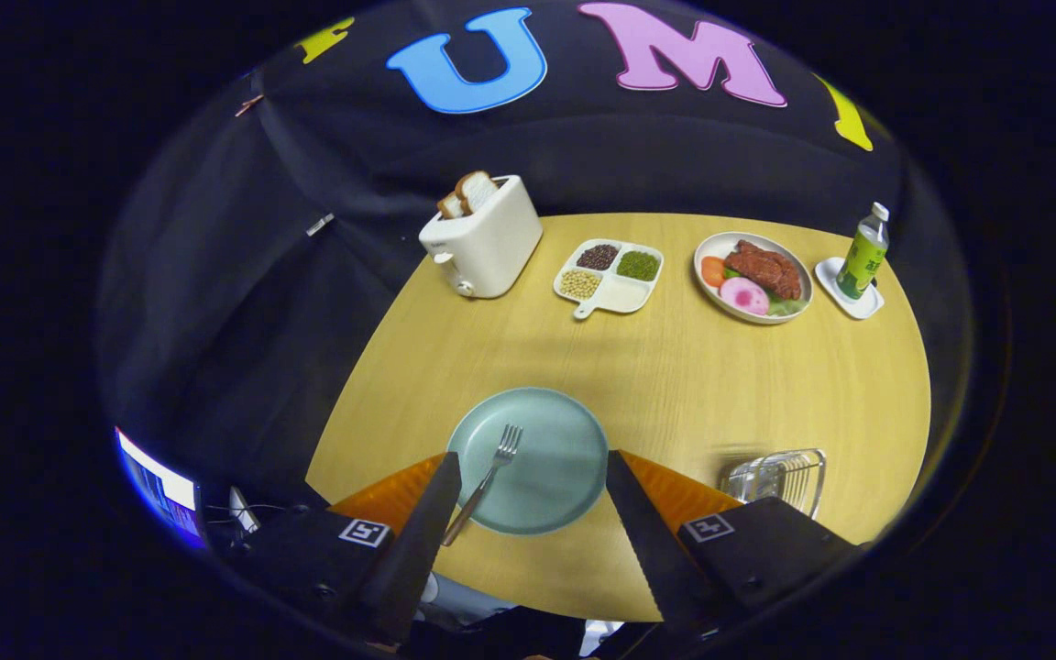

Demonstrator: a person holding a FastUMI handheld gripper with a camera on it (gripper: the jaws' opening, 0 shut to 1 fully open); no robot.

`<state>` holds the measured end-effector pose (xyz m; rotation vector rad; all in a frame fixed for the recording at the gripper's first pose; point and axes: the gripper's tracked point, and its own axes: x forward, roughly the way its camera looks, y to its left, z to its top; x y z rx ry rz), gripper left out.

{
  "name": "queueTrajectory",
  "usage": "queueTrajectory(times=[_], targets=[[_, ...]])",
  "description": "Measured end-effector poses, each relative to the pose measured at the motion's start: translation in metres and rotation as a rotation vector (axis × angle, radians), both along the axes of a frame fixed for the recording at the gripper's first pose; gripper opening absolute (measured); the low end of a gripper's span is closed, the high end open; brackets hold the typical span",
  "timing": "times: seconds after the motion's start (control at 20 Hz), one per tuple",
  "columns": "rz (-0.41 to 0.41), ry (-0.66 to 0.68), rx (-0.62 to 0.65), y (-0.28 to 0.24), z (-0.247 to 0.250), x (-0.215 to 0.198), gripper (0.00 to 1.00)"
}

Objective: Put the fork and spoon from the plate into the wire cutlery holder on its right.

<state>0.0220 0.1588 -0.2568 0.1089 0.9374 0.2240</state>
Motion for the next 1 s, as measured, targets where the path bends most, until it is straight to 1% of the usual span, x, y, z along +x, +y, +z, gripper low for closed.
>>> queueTrajectory(times=[0.15,0.35,0.65,0.9,1.0], targets=[[0.016,0.052,-0.019,0.029,-0.036,-0.003,0.99],[0.044,0.113,-0.098,0.049,-0.085,-0.007,1.00],[0.058,0.199,-0.200,0.063,-0.143,-0.014,1.00],[0.058,0.270,-0.269,0.055,-0.172,-0.022,1.00],[0.056,0.282,-0.282,0.051,-0.177,-0.023,0.98]])
